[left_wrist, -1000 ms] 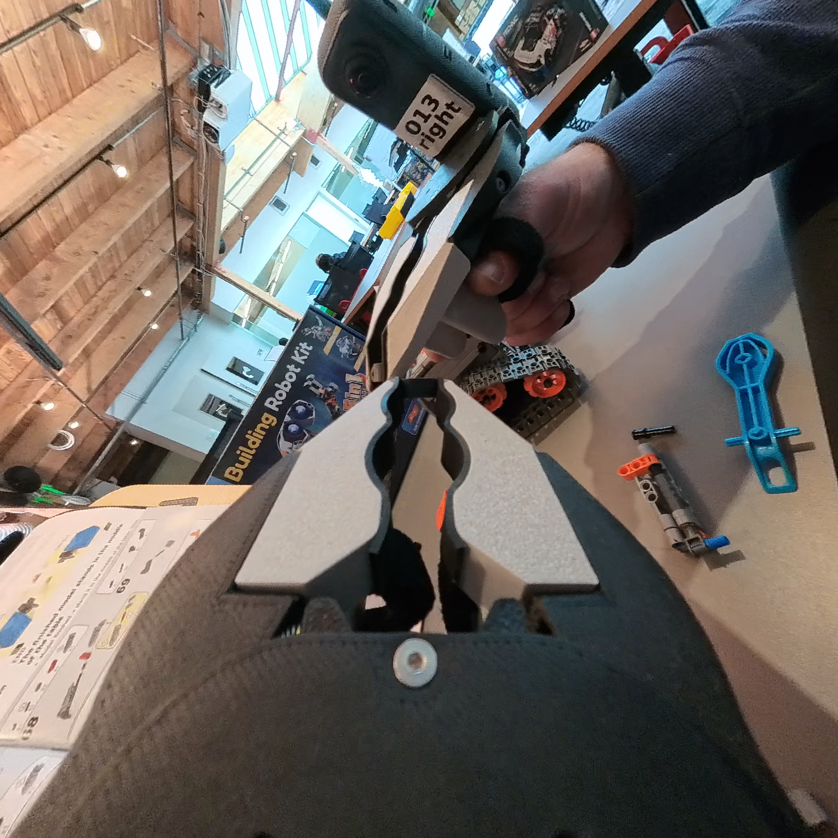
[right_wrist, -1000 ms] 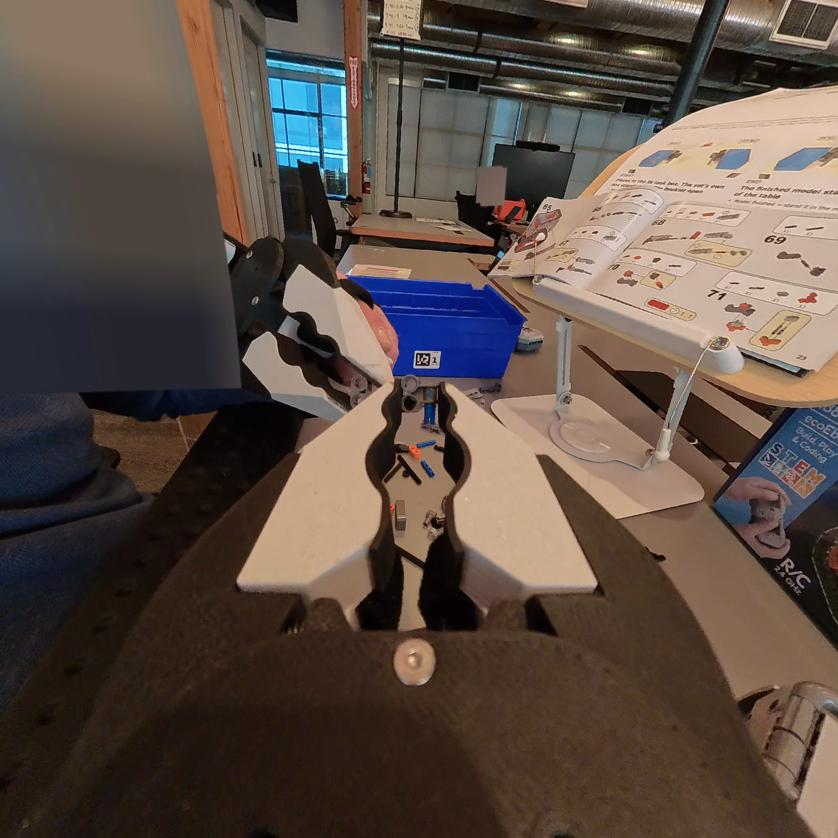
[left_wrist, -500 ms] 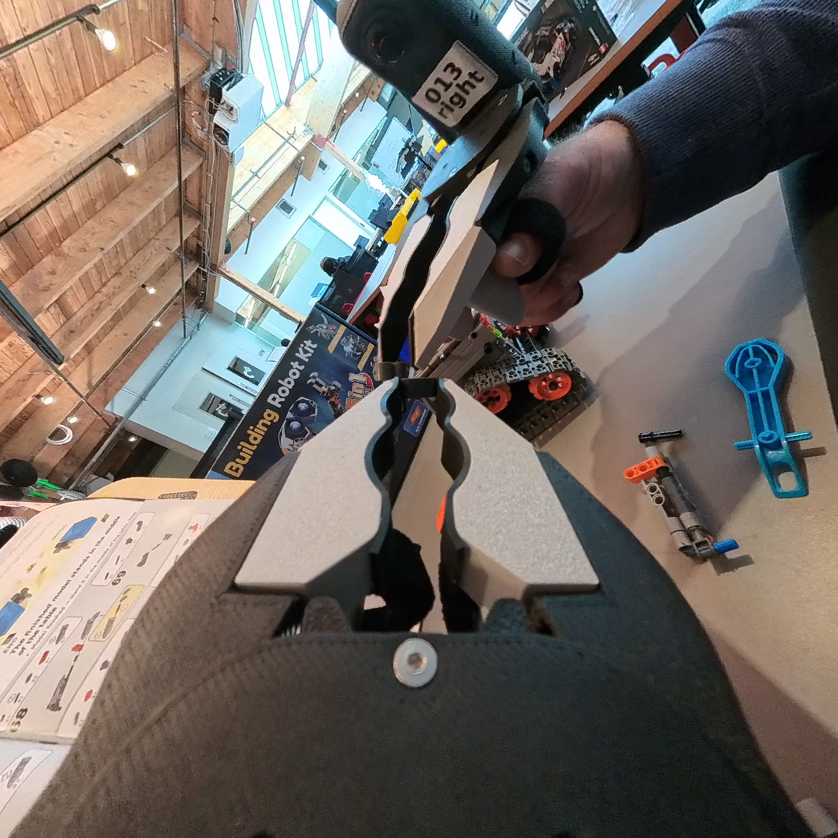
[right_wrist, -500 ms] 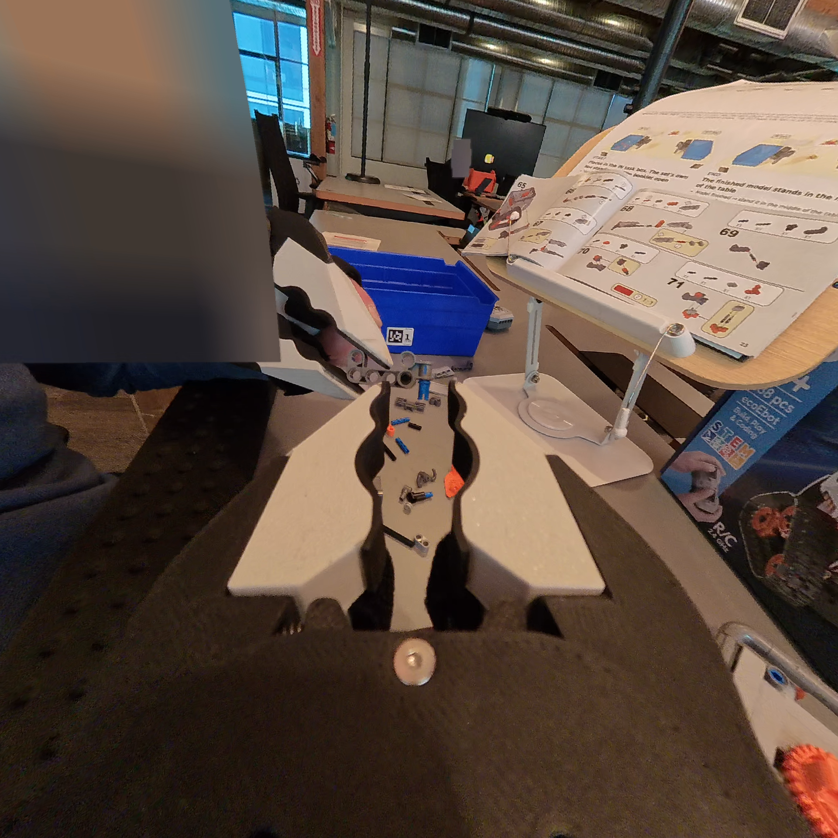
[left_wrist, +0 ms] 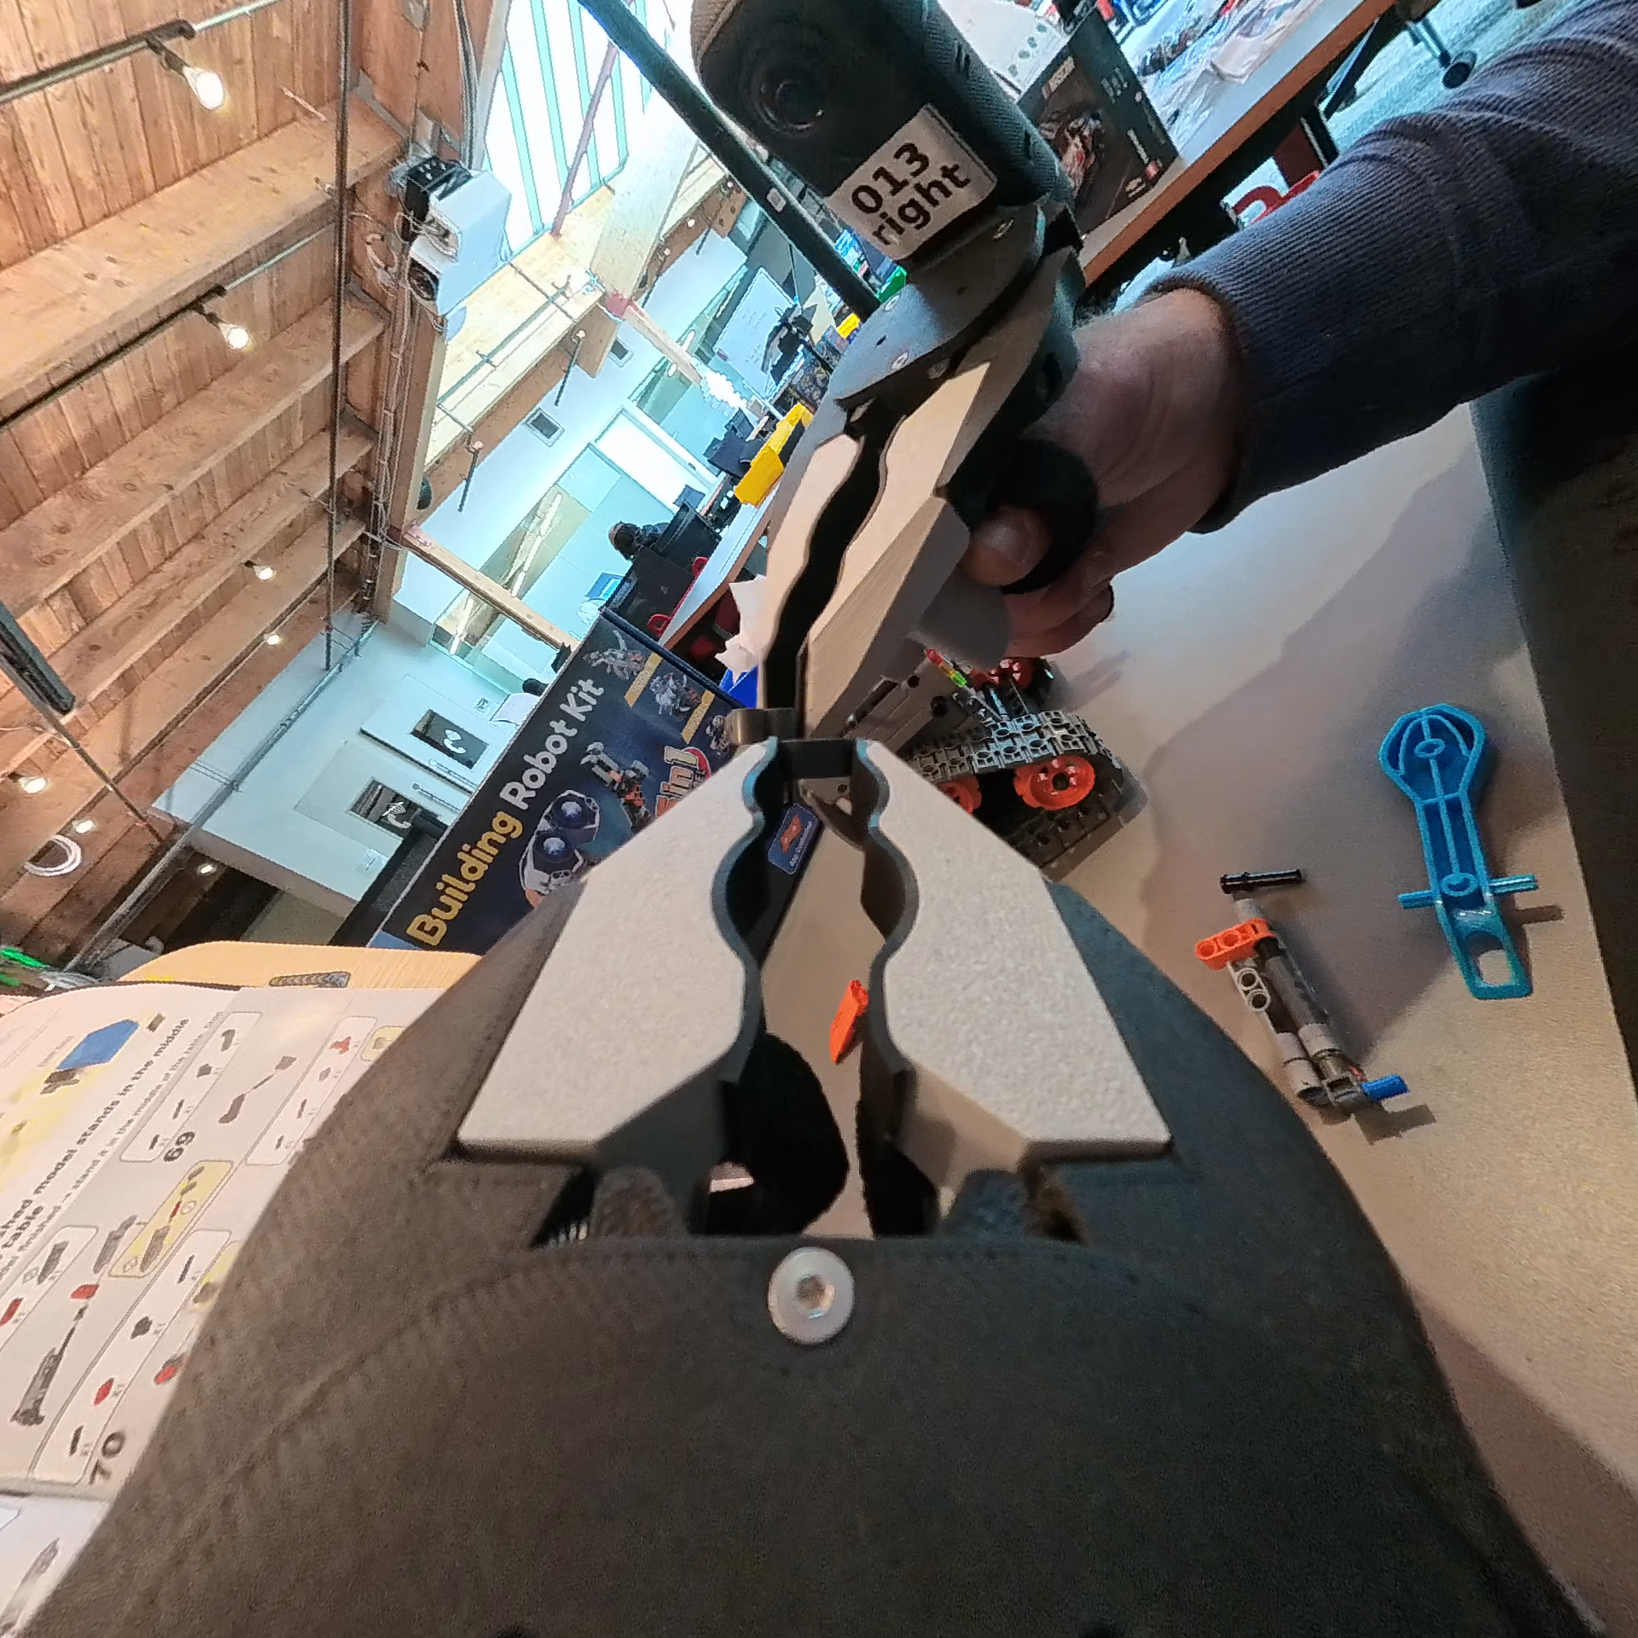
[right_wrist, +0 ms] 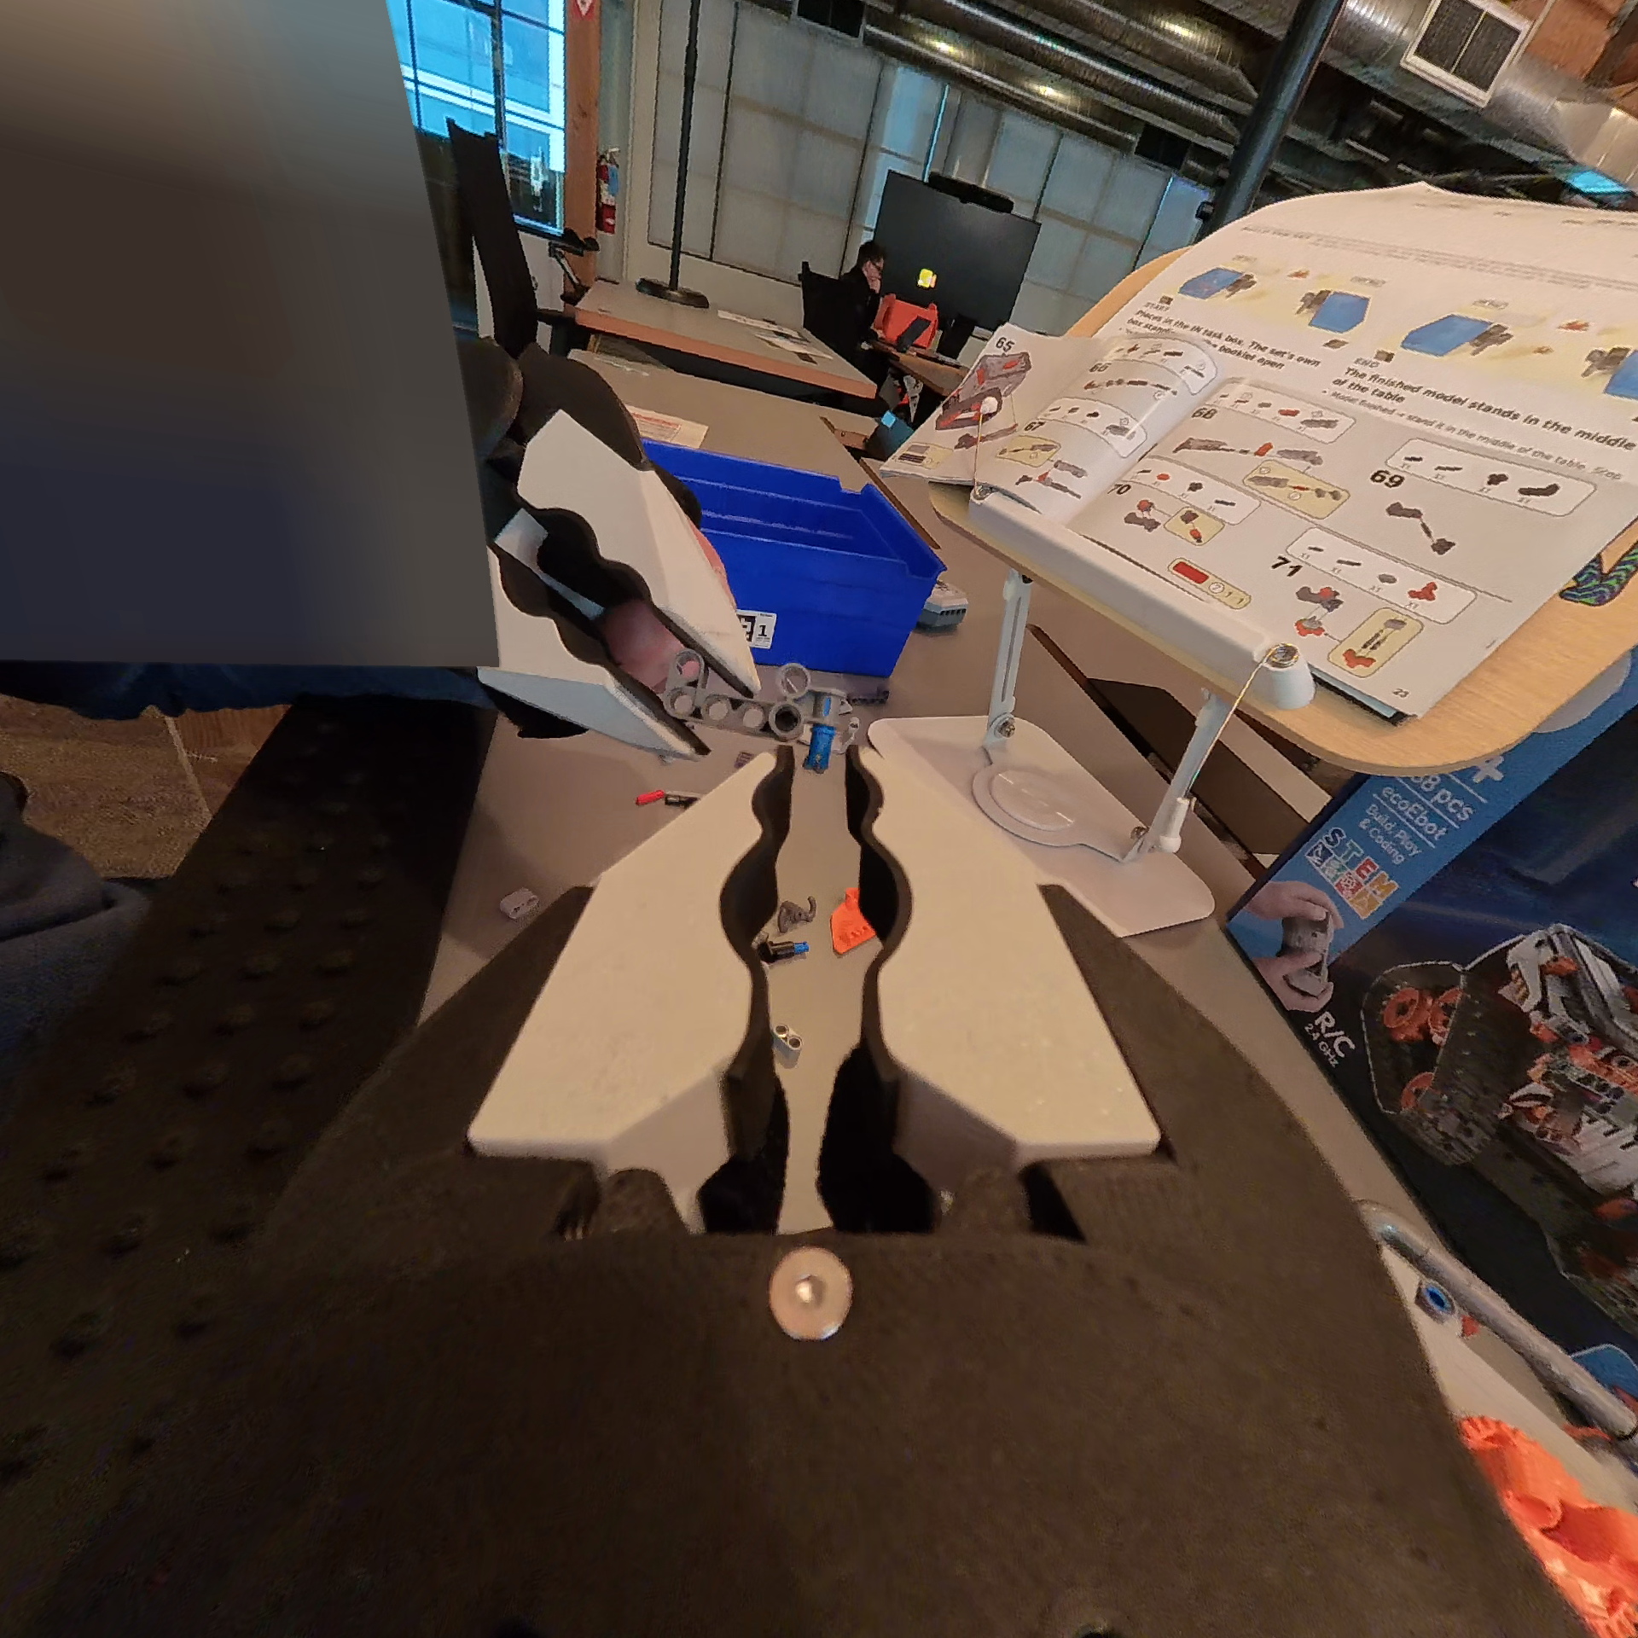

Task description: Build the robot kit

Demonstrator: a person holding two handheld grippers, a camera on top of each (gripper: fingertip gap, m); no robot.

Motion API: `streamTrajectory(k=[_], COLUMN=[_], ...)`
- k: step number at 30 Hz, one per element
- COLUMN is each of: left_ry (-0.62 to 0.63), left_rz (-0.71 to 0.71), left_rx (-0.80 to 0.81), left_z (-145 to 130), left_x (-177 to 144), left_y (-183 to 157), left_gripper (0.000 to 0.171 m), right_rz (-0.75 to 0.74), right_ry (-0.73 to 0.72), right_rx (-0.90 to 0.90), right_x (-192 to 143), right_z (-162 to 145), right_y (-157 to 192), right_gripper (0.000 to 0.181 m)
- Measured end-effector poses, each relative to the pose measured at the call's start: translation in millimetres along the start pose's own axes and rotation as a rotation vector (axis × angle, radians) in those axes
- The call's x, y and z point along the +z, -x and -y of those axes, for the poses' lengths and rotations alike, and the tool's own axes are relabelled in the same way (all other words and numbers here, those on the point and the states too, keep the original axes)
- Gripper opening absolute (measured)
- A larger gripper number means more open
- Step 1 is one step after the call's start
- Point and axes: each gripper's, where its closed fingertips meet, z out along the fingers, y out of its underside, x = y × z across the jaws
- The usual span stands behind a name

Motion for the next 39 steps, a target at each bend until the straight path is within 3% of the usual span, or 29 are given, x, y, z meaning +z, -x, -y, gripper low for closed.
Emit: streamTrajectory(k=[2, 10, 21, 25, 33, 39], left_ry=[-0.004, -0.013, 0.021, 0.039, 0.046, 0.024], left_rz=[-0.010, -0.051, -0.002, 0.047, 0.043, 0.027], left_rx=[-0.004, -0.036, -0.045, -0.165, -0.592, -0.706], left_z=[0.6, 0.0, -4.6, -11.7, -29.3, -35.8], left_x=[0.2, -1.1, -2.5, -2.8, 9.8, 10.2], left_y=[-1.7, -4.7, 3.0, 15.7, 20.3, 23.5], left_gripper=[0.011, 0.011, 0.017, 0.022, 0.027, 0.029], right_rz=[-0.001, 0.008, -0.061, -0.131, -0.343, -0.396], right_ry=[0.006, 0.023, -0.022, -0.038, -0.015, 0.003], right_rx=[-0.016, -0.025, 0.025, -0.010, -0.241, -0.287], right_x=[0.7, 3.0, 1.8, 0.5, -2.7, -3.0], right_z=[-1.2, -4.9, -4.6, -3.2, 3.2, 2.3], right_y=[1.2, 3.1, -10.3, -17.8, -32.2, -36.5], right_gripper=[0.002, 0.002, 0.002, 0.002, 0.002, 0.002])
